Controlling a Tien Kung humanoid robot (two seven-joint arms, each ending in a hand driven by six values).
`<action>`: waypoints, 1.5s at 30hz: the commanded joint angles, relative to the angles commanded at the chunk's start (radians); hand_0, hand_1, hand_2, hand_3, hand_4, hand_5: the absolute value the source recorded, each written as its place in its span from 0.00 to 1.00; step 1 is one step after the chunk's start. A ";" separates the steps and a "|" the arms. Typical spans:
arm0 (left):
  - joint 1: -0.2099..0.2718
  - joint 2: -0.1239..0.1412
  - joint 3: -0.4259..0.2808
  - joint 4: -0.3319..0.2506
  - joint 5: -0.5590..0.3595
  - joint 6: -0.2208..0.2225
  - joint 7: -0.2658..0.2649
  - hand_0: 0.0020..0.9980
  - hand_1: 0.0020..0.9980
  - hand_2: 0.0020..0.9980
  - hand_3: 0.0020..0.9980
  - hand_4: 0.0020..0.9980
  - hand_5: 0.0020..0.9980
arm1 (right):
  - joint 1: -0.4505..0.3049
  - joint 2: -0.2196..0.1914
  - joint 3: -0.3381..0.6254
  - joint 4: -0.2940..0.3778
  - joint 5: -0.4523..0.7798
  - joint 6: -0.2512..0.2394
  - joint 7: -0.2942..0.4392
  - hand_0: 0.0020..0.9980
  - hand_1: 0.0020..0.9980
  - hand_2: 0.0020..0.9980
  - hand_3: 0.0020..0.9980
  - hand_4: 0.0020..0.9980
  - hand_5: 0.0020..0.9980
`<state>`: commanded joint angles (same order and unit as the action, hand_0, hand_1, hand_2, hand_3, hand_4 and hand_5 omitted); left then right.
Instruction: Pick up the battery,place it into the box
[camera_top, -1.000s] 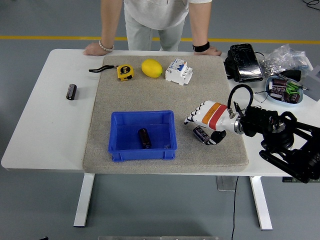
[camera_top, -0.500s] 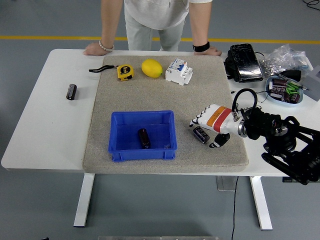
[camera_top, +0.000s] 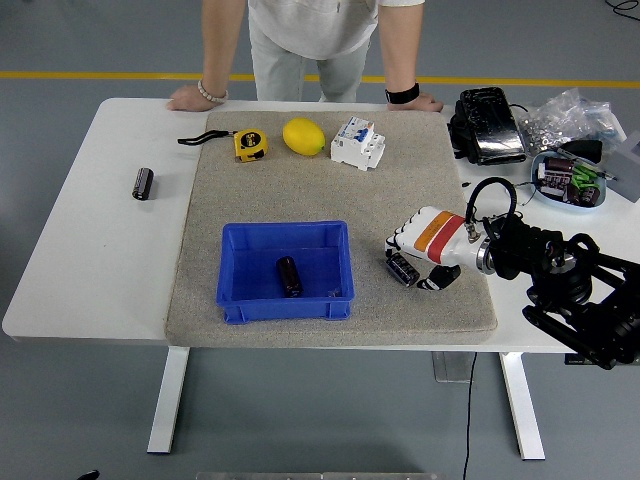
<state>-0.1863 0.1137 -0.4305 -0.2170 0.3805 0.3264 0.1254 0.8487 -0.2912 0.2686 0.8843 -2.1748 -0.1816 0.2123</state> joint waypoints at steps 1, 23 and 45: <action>0.000 0.000 0.000 0.000 -0.001 0.000 0.000 0.68 0.63 0.74 0.67 0.68 0.51 | -0.001 0.000 0.000 -0.001 0.001 0.001 0.000 0.50 0.50 0.54 0.55 0.73 0.03; 0.001 0.001 -0.006 0.001 0.007 -0.001 0.002 0.68 0.63 0.74 0.67 0.68 0.51 | 0.001 -0.013 0.029 0.014 0.016 0.009 -0.007 0.44 0.45 0.48 0.49 0.67 0.00; 0.010 0.005 -0.019 0.002 0.023 -0.001 0.008 0.68 0.63 0.74 0.67 0.68 0.51 | 0.002 -0.029 0.187 0.179 0.022 0.021 -0.038 0.45 0.44 0.49 0.49 0.68 0.01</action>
<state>-0.1762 0.1182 -0.4499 -0.2146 0.4030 0.3252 0.1336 0.8505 -0.3204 0.4557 1.0634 -2.1529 -0.1604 0.1745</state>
